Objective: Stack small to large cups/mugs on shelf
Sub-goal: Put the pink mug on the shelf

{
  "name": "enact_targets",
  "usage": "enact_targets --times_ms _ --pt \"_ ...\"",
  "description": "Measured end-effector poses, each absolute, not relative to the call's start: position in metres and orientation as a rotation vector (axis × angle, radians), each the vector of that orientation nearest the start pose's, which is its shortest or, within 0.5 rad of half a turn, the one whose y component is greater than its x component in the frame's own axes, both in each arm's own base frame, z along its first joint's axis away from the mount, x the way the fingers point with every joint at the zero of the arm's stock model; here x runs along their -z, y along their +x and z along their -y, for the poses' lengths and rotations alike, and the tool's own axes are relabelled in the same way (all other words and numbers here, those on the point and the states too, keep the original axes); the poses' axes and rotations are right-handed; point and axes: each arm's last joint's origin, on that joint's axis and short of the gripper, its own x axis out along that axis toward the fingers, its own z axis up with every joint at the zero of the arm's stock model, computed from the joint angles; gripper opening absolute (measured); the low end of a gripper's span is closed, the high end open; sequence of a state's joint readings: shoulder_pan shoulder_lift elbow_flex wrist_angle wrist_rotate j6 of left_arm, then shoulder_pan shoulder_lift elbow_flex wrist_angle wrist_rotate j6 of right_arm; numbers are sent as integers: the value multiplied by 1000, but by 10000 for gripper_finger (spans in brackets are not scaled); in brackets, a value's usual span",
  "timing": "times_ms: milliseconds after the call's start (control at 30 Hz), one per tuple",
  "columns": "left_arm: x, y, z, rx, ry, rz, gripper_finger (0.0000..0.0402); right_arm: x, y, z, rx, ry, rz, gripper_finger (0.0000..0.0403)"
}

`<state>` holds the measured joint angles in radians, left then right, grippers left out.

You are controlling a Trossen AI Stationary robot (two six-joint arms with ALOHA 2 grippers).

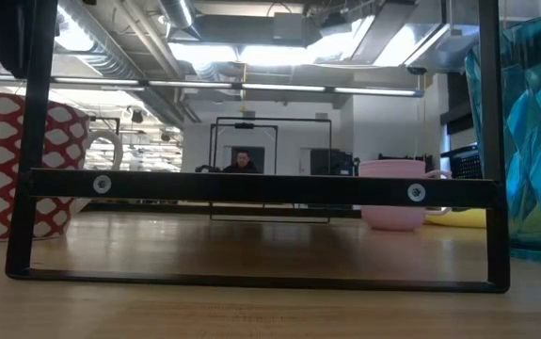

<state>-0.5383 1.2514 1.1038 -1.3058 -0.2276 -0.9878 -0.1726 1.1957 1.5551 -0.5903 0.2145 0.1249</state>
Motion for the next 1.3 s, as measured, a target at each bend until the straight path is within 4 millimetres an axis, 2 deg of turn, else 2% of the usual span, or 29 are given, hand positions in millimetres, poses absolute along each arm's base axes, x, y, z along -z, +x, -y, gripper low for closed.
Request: enact_targets --times_ms 200,667,1133,1300 --pt "-284 179 99 -447 -236 -1164 109 -470 221 45 400 110 -209 175" --pt "-280 186 105 -412 -288 -1175 110 -469 220 45 396 72 -222 173" --pt "-261 199 112 -469 -249 -1239 110 -466 222 45 397 60 -231 173" --pt "-261 200 111 -515 -309 -1224 110 -463 221 45 398 59 -264 173"
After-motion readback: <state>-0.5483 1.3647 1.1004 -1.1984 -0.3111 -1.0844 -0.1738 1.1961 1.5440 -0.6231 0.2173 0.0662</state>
